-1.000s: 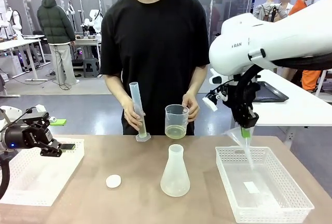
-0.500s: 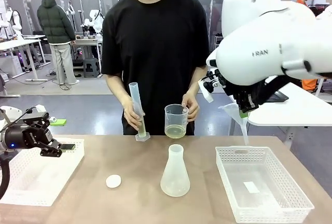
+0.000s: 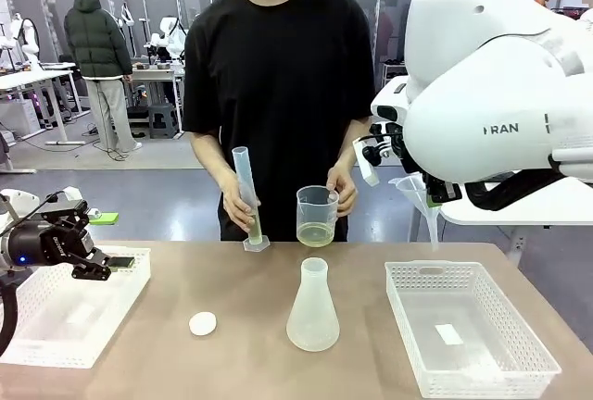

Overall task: Prepare the solutions needed for the experiment.
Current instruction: Pick up the Plastic Funnel and insert it into the Big flask.

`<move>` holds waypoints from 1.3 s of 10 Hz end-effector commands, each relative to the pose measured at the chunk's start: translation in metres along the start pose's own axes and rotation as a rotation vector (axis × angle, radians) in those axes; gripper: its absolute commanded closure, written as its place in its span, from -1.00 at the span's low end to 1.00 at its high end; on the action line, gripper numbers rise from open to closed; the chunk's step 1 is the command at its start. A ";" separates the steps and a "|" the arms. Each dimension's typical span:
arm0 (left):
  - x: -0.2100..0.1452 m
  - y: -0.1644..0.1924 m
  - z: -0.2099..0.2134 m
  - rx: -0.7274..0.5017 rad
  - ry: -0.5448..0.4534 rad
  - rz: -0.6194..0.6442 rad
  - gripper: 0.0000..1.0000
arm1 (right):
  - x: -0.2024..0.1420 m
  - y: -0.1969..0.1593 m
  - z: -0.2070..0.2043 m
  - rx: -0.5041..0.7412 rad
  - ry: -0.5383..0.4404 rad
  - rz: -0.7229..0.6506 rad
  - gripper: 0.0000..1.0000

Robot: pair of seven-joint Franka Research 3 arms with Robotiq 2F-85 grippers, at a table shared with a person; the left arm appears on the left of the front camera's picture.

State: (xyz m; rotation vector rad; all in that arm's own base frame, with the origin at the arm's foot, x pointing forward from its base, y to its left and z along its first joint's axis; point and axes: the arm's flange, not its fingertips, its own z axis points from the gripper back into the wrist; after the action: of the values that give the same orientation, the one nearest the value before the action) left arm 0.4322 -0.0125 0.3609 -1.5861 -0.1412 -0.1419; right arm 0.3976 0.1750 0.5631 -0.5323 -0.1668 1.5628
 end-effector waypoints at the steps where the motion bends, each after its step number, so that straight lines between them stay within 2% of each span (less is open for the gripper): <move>1: -0.001 -0.002 -0.002 -0.002 -0.015 -0.004 -1.00 | 0.000 -0.006 -0.001 0.023 0.009 0.017 1.00; 7: -0.001 -0.002 -0.002 -0.002 -0.015 -0.004 -1.00 | 0.000 -0.006 -0.001 0.023 0.009 0.017 1.00; 8: -0.001 -0.002 -0.002 -0.002 -0.015 -0.004 -1.00 | 0.000 -0.003 -0.002 0.022 0.003 0.002 0.89; 13: -0.001 -0.002 -0.002 -0.002 -0.015 -0.004 -1.00 | 0.068 0.033 0.035 -0.132 -0.192 0.254 0.89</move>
State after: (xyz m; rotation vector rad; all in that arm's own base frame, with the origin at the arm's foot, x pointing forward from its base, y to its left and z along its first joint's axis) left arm 0.4322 -0.0126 0.3609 -1.5861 -0.1410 -0.1421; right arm 0.3639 0.2507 0.5685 -0.5484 -0.3050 1.7905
